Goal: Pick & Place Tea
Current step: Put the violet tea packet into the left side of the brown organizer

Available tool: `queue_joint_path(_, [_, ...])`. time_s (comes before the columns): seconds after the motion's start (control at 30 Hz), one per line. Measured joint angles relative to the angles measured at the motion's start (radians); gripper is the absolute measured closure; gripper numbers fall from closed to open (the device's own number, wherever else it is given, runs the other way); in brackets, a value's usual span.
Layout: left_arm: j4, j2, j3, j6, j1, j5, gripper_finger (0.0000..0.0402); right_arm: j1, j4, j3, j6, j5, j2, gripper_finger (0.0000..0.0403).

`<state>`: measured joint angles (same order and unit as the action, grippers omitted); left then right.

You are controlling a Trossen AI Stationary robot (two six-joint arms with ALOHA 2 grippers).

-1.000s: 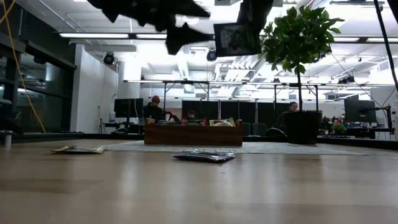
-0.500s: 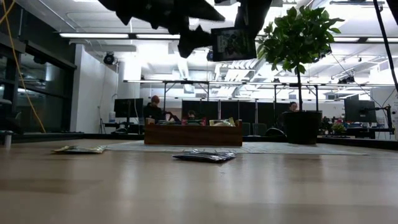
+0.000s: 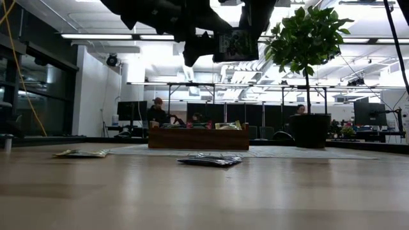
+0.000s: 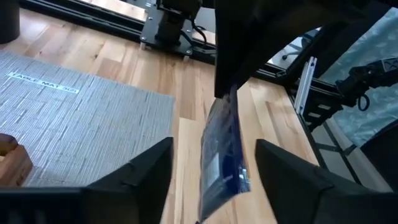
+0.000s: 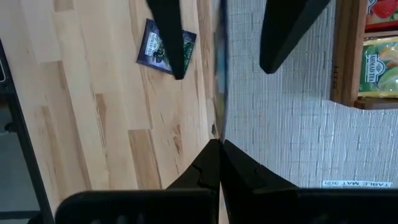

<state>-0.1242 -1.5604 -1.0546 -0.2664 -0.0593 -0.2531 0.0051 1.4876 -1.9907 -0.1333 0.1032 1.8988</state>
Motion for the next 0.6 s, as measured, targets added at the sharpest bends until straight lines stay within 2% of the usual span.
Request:
queue_joint_path(0.17, [0.017,0.000,0.000,0.000,0.000,0.000,0.0262,0.000,-0.004,0.000,0.000,0.000,0.000,0.0403])
queue_joint_path(0.33, [0.063,0.000,0.000,0.008,0.000,0.000,0.0377,0.000,-0.008,0.000,-0.008,0.000,0.000,0.0403])
queue_joint_path(0.37, [0.068,0.000,0.000,0.009,0.000,0.005,0.0388,0.000,-0.009,0.000,-0.008,0.000,0.000,0.0403])
queue_joint_path(0.6, [0.069,0.001,0.000,0.022,0.000,0.033,0.0396,0.000,-0.009,0.000,-0.024,-0.006,0.000,0.0402])
